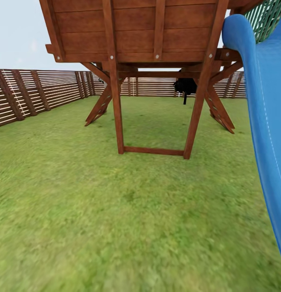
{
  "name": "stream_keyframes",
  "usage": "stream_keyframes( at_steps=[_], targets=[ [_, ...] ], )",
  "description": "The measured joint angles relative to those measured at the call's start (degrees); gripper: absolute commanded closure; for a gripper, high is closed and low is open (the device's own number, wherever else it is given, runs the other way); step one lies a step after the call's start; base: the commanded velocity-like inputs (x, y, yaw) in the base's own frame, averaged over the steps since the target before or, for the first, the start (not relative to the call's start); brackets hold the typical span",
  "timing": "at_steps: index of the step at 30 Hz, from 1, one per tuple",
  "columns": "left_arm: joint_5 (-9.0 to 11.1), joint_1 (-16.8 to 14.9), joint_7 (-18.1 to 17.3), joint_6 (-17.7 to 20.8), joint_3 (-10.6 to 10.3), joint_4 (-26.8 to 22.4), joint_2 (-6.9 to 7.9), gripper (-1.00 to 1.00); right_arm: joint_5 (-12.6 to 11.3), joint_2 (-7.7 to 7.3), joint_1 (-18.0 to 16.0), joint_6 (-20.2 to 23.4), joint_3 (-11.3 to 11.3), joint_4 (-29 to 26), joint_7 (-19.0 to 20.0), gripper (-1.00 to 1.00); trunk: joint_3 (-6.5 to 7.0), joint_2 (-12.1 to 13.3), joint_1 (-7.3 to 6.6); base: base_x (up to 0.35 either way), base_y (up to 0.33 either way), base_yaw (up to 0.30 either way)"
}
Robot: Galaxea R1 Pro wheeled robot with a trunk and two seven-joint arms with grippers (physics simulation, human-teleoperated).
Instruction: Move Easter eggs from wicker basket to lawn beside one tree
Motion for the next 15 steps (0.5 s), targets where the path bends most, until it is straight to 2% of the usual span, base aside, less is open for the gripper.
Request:
stream_keyframes(
  at_steps=[15],
  targets=[
    [0.0,0.0,0.0,0.0,0.0,0.0,0.00,-1.00,0.0,0.08,0.0,0.0,0.0,0.0,0.0,-1.00,0.00,0.0,0.00,0.323,0.000,0.000]
  ],
)
